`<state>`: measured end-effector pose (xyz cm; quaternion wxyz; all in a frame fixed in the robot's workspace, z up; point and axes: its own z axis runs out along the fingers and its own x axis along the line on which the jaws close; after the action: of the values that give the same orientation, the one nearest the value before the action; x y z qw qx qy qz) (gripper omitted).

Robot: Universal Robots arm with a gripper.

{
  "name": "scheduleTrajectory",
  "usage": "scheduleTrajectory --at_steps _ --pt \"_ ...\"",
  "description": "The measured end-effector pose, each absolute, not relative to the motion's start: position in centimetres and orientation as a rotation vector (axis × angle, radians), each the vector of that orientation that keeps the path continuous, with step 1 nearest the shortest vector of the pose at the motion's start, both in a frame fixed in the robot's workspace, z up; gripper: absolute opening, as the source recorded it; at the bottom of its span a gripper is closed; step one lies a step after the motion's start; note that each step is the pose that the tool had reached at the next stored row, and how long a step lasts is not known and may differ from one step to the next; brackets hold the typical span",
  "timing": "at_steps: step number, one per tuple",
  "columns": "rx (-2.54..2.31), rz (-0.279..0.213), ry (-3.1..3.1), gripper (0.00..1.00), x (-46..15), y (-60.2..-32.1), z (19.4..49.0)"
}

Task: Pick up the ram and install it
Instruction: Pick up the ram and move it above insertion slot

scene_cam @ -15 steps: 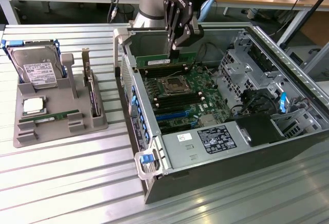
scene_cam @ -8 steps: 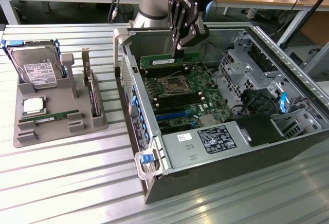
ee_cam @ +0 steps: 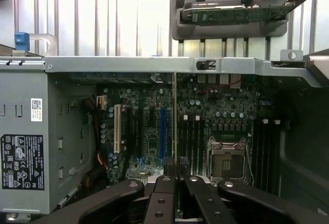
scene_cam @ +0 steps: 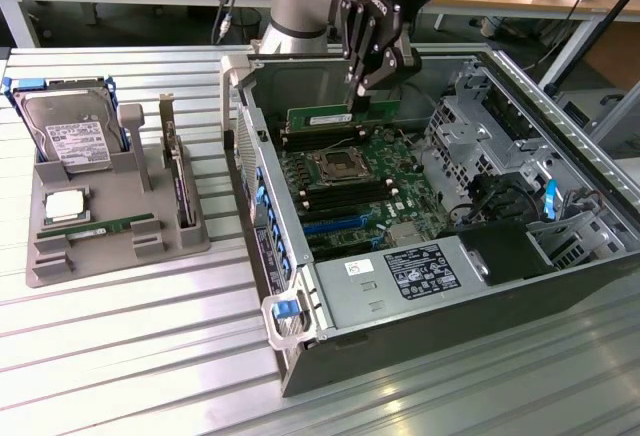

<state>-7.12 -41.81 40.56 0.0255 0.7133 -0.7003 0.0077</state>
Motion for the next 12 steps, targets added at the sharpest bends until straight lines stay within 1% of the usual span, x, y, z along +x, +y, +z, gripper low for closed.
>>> scheduleTrajectory --at_steps 12 --pt "2.205 0.024 -2.165 0.12 -5.7 -41.8 40.6"
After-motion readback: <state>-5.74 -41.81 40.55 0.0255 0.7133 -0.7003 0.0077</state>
